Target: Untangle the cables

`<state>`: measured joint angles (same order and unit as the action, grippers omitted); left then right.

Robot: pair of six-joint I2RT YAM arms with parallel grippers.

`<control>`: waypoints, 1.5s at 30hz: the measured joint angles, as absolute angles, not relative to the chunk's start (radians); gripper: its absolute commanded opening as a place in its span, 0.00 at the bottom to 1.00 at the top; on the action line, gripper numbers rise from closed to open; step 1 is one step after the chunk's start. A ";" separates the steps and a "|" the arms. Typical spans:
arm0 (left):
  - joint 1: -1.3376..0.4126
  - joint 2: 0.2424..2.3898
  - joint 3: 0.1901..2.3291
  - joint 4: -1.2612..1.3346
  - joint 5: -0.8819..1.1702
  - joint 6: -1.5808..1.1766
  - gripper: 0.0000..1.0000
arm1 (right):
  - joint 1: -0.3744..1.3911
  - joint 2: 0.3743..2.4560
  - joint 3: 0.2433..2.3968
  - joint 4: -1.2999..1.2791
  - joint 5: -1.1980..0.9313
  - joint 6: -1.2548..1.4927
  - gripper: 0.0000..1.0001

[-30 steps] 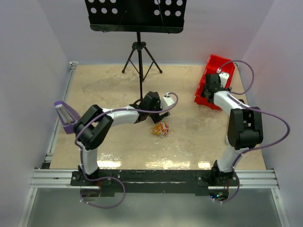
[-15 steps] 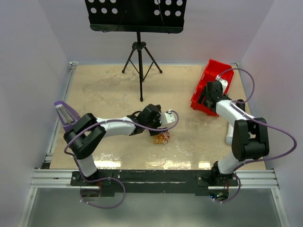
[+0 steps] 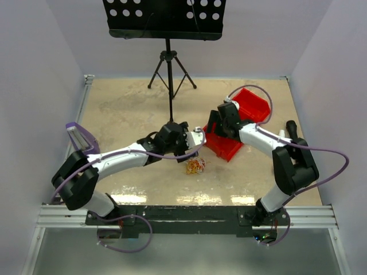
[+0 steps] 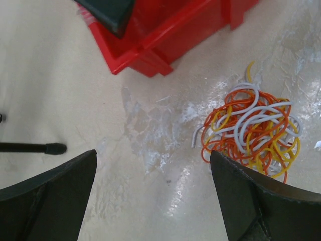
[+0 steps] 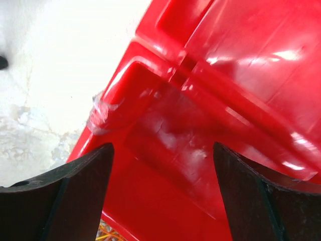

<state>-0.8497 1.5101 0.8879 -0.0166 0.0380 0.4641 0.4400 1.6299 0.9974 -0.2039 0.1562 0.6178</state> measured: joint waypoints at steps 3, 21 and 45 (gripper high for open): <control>-0.789 1.480 0.925 -0.056 0.052 0.418 1.00 | 0.437 1.621 1.048 -0.245 0.165 0.611 0.88; -0.476 1.380 1.013 -0.132 0.152 0.268 1.00 | 0.624 1.447 0.975 -0.353 0.241 0.514 0.82; -0.472 1.355 0.868 -0.093 0.138 0.307 1.00 | 0.746 1.927 1.443 -0.382 0.363 0.456 0.33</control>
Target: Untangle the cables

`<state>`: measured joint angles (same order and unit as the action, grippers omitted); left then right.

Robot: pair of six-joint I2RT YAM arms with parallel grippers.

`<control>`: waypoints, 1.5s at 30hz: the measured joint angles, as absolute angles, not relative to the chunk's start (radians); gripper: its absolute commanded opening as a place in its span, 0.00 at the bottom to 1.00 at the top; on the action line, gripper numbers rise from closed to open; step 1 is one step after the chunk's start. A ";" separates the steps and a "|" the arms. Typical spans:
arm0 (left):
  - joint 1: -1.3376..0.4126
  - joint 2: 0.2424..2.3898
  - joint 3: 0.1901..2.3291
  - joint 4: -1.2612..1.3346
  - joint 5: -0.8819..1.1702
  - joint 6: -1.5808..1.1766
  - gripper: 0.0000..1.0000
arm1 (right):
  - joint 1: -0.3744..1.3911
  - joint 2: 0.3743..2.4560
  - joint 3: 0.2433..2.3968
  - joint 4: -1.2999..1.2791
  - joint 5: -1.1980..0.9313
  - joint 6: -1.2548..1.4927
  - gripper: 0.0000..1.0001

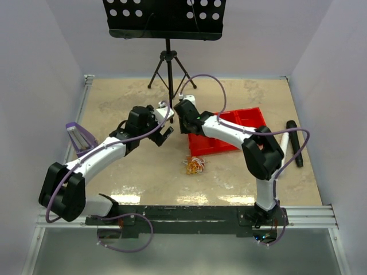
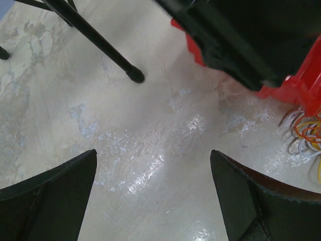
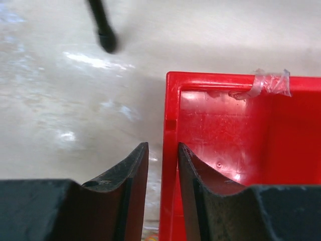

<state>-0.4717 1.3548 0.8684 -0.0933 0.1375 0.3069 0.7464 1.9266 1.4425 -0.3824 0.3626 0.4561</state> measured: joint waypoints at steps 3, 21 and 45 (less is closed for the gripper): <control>-0.471 1.335 0.854 -0.096 0.129 0.308 1.00 | 0.787 1.983 1.512 -0.381 0.358 0.457 0.32; -0.380 1.065 0.789 -0.266 0.105 0.307 1.00 | 0.909 2.090 1.669 -0.314 0.300 0.673 0.35; -0.443 1.052 0.838 -0.277 0.481 0.256 1.00 | 1.005 1.608 1.159 -0.289 0.446 0.789 0.77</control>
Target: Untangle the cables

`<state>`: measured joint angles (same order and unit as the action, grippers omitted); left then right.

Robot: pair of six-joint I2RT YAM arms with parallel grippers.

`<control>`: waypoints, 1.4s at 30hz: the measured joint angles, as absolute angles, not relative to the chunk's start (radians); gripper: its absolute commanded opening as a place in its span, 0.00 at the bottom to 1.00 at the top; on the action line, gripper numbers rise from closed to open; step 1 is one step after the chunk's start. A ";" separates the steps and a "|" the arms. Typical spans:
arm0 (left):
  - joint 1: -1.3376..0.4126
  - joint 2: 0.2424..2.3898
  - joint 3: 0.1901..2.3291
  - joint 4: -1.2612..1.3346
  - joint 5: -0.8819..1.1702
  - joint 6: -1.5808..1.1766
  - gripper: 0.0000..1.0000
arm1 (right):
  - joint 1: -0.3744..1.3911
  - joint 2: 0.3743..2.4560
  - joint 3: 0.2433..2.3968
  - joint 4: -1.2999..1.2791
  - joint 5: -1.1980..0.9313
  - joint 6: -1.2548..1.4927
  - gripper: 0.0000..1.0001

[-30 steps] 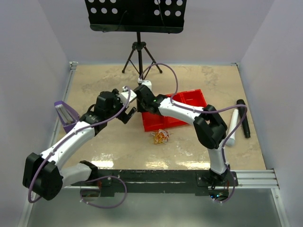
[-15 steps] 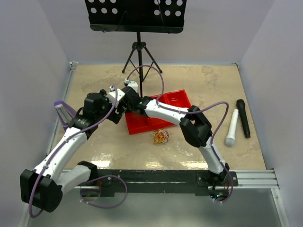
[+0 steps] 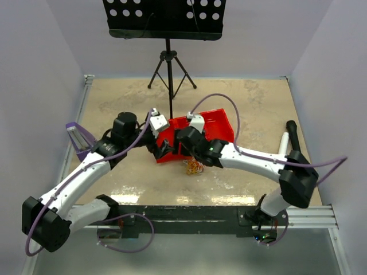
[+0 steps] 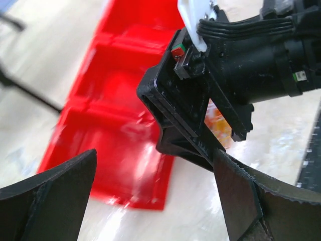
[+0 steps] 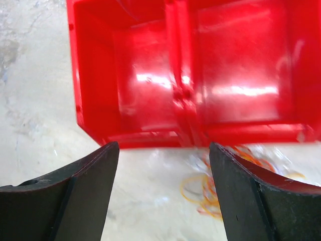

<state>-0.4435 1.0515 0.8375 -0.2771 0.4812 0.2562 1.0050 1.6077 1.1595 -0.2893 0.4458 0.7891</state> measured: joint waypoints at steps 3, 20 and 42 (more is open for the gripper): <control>-0.520 1.091 0.834 -0.226 0.505 0.242 1.00 | 1.014 1.491 1.032 -0.284 0.464 0.825 0.77; -0.499 1.420 0.825 -0.094 0.410 0.234 0.94 | 0.994 1.515 0.853 -0.275 0.516 0.886 0.71; -0.377 1.323 0.833 -0.271 0.327 0.300 1.00 | 1.171 1.397 0.726 -0.233 0.396 0.983 0.29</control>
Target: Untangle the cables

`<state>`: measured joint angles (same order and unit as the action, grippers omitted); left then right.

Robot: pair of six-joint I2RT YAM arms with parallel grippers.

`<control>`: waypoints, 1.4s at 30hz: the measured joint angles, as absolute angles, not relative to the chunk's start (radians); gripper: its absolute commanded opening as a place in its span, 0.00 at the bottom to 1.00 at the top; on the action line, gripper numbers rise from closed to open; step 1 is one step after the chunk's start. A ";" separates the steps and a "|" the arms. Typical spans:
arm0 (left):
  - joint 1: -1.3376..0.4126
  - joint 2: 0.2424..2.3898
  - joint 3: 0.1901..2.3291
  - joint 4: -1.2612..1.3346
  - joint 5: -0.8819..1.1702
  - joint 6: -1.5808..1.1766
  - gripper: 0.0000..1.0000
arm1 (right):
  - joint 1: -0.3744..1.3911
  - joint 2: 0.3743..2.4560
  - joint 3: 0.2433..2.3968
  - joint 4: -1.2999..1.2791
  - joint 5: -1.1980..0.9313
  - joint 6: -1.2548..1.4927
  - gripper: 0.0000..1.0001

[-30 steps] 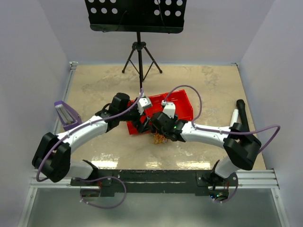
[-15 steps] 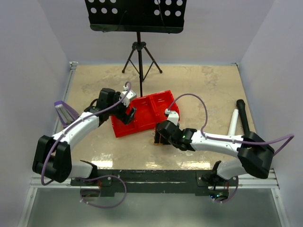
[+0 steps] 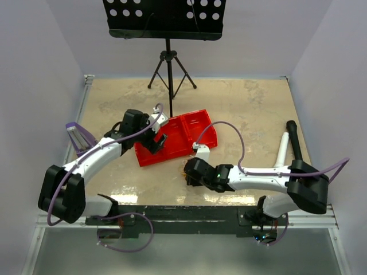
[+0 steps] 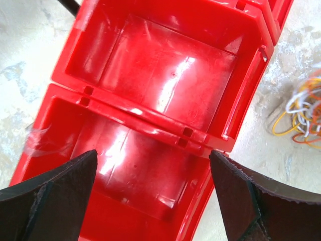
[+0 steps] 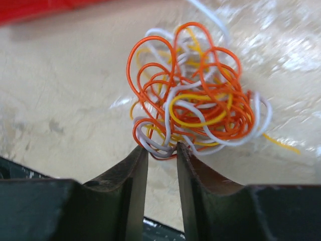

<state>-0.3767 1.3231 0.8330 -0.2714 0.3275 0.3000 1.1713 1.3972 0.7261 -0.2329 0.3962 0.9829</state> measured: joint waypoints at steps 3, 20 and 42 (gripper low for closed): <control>-0.412 1.357 0.834 -0.265 0.294 0.298 1.00 | 1.226 1.407 0.726 -0.234 0.398 1.010 0.23; -0.469 1.558 0.910 -0.222 0.281 0.260 0.74 | 1.341 1.255 0.727 -0.247 0.373 1.050 0.47; -0.522 1.328 0.967 -0.439 0.339 0.316 1.00 | 1.129 1.192 0.748 -0.400 0.486 1.016 0.52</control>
